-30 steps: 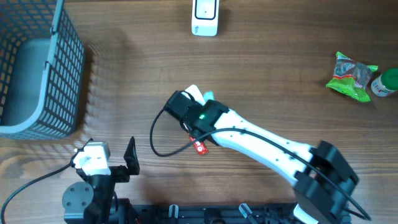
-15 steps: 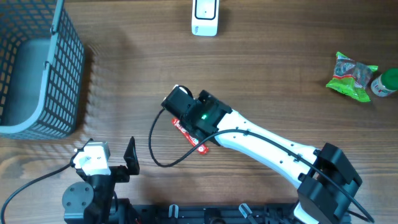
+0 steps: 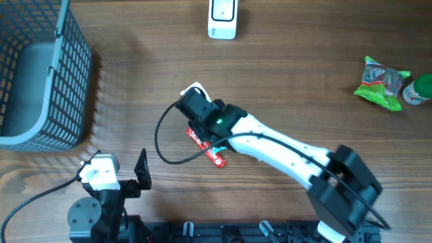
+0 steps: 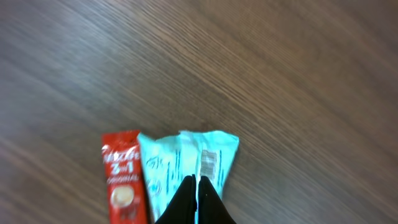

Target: Scan the item barcode

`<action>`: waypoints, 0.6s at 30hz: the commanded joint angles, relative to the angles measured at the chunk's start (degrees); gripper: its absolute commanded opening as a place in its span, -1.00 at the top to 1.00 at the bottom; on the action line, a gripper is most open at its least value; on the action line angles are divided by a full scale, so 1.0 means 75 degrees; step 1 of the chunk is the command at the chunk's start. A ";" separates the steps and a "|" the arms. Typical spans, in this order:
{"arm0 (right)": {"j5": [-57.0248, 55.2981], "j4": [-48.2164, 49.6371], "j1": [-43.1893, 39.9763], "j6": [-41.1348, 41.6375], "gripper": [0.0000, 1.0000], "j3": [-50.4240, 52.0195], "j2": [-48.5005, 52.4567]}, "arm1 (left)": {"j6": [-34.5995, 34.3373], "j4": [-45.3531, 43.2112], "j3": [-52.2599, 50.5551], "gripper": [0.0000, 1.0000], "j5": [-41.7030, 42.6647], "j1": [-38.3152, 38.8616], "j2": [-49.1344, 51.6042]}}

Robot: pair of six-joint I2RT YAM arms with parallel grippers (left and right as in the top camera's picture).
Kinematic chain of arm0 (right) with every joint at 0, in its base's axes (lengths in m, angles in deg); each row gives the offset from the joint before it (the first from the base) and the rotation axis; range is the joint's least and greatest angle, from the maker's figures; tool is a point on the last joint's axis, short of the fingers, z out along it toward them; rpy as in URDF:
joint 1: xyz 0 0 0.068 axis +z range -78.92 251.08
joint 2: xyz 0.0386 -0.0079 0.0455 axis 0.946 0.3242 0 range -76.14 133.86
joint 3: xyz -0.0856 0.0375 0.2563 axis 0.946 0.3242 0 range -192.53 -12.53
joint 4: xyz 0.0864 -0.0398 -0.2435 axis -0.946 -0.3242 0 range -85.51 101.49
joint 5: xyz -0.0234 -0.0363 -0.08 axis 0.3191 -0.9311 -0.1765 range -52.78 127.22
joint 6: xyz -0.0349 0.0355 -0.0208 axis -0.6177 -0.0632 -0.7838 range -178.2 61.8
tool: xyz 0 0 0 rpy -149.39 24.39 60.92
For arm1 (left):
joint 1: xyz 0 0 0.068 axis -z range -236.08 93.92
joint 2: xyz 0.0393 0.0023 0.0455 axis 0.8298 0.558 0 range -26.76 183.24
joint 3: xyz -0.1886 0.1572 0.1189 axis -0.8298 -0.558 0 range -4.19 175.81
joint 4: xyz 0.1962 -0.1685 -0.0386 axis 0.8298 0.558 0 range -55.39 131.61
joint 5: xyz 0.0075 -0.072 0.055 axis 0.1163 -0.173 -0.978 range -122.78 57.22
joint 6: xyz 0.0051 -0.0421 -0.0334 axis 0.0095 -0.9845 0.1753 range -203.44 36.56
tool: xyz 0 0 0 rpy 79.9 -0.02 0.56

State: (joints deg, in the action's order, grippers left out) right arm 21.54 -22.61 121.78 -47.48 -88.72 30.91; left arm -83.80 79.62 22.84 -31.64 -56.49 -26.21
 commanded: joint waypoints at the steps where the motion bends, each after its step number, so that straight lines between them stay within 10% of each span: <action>1: 0.0560 -0.0131 -0.0236 0.0169 0.92 0.0128 0.0673 | -0.0073 -0.0012 -0.0073 -1.00 -0.0079 0.0041 -0.0038; 18: 0.1233 -0.0402 -0.0356 0.0178 0.92 -0.0385 0.0076 | -0.0073 -0.0015 -0.0073 -1.00 -0.0079 0.0041 -0.0038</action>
State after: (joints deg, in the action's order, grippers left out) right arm 28.16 -25.91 119.27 -47.26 -89.31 37.58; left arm -83.80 79.62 22.84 -31.64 -56.51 -26.21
